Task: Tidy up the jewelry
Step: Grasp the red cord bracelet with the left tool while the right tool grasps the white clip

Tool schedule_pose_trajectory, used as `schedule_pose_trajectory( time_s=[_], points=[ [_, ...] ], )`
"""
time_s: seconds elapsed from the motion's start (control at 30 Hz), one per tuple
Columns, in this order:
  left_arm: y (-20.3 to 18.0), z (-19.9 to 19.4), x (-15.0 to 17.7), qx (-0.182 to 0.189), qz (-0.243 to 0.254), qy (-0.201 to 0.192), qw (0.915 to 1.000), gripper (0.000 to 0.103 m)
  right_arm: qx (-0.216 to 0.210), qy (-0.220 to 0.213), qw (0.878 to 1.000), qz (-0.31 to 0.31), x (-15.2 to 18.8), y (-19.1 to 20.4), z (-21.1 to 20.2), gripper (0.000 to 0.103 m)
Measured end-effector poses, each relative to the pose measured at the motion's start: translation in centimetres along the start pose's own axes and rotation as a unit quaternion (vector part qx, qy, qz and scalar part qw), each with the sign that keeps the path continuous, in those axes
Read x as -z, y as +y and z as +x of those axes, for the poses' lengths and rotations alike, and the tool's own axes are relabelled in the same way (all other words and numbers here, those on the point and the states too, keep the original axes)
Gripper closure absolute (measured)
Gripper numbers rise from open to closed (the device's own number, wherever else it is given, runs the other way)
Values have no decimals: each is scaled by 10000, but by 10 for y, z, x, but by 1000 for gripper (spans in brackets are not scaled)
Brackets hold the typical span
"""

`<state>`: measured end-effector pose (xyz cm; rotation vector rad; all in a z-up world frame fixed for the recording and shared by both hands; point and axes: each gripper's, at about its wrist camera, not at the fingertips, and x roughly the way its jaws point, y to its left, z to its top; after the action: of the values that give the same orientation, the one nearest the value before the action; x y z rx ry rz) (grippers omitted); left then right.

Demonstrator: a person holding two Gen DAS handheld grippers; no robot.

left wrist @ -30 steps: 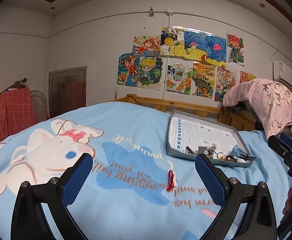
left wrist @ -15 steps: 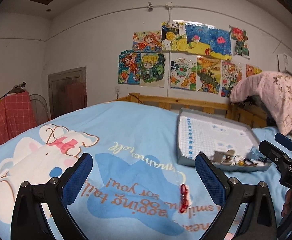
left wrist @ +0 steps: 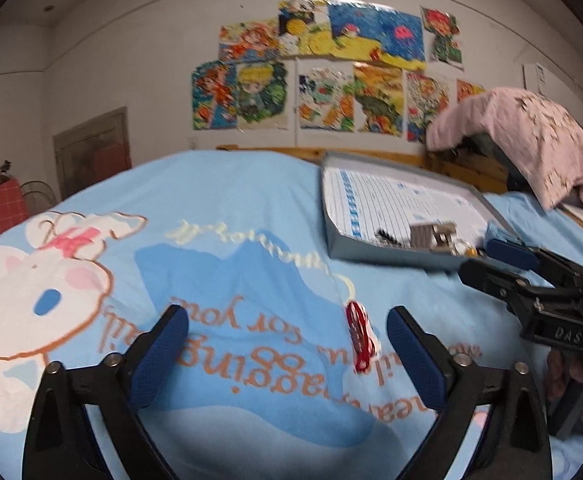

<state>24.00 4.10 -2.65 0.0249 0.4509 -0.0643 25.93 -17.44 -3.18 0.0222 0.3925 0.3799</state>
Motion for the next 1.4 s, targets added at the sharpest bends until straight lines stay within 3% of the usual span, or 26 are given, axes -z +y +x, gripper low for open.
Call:
schedule_pose_trajectory(
  time_s=[0.13,0.4,0.6,0.77,1.0,1.4],
  points=[
    [-2,8,5,192,133,221,9995,14,-164,198,9997,-61,7,1,8,39],
    [-11,14,11,559,459,483,9962,43,-382,499,9978,-229,10,5,16,66],
    [-20,20,14,884,701,726,9910,65,-575,642,9959,-276,11,6,19,66],
    [-29,32,19,1082,882,1028,9849,75,-671,738,9947,-231,11,6,24,66],
    [-33,50,23,965,961,1348,9815,93,-734,825,9938,-157,13,5,30,66],
    [-21,53,22,887,618,1316,9854,98,-912,1099,9885,-494,19,23,44,66]
  ],
)
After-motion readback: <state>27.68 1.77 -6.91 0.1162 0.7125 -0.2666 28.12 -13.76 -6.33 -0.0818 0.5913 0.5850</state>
